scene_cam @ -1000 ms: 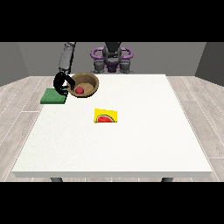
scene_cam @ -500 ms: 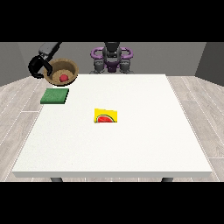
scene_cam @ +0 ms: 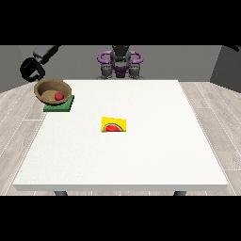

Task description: Pick the cup and pour the ball into the bowl, then pick the bowl and place it on the pad

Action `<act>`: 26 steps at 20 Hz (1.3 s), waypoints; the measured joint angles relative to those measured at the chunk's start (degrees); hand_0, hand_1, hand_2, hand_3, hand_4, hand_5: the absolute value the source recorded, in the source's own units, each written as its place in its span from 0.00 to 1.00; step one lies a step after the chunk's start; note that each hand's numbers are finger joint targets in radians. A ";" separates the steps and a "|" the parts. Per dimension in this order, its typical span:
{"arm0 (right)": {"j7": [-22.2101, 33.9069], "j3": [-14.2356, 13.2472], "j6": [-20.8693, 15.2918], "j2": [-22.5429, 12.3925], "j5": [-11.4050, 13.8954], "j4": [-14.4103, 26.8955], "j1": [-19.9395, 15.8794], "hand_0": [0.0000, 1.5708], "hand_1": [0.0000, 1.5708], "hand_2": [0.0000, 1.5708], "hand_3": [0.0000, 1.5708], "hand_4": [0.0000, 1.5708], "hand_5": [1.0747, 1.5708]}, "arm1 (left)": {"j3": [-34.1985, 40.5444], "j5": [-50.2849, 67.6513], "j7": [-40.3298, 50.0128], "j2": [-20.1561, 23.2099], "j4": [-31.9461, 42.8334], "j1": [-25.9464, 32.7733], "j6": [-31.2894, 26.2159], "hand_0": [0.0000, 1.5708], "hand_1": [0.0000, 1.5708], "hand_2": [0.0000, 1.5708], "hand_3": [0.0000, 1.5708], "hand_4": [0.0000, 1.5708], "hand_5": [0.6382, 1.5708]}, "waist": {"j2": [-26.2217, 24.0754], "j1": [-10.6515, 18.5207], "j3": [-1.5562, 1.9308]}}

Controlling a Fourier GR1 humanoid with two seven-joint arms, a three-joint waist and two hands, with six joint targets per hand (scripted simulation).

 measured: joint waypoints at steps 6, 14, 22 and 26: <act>-3.53 -2.25 -0.04 1.38 -1.30 3.08 0.06 1.00 1.00 1.00 0.29 0.67 1.00 | 0.00 1.04 -0.77 0.96 -0.28 -0.61 -0.07 0.00 0.00 0.00 0.00 0.77 0.98 | 2.76 1.03 0.02; -4.37 -4.05 -1.11 4.04 -3.12 5.87 -1.67 1.00 1.00 1.00 0.47 0.58 1.00 | -1.04 1.05 -2.87 0.64 -0.91 -0.14 0.35 0.00 0.00 0.00 0.00 0.76 0.99 | 3.69 2.01 0.05; -4.96 -7.18 -3.34 0.30 -4.12 9.81 -2.19 0.98 0.98 0.92 0.56 0.00 0.96 | -0.61 3.16 -0.61 2.56 -1.71 -0.90 0.24 0.00 0.00 0.00 0.00 0.76 0.99 | 4.66 2.51 0.05; -5.90 -7.89 -5.46 0.19 -4.32 9.93 -2.61 0.92 0.92 0.89 0.51 0.00 0.93 | -0.55 3.03 -2.35 2.79 -1.01 -0.03 -0.18 0.00 0.00 0.00 0.00 0.76 0.99 | 5.14 2.47 0.02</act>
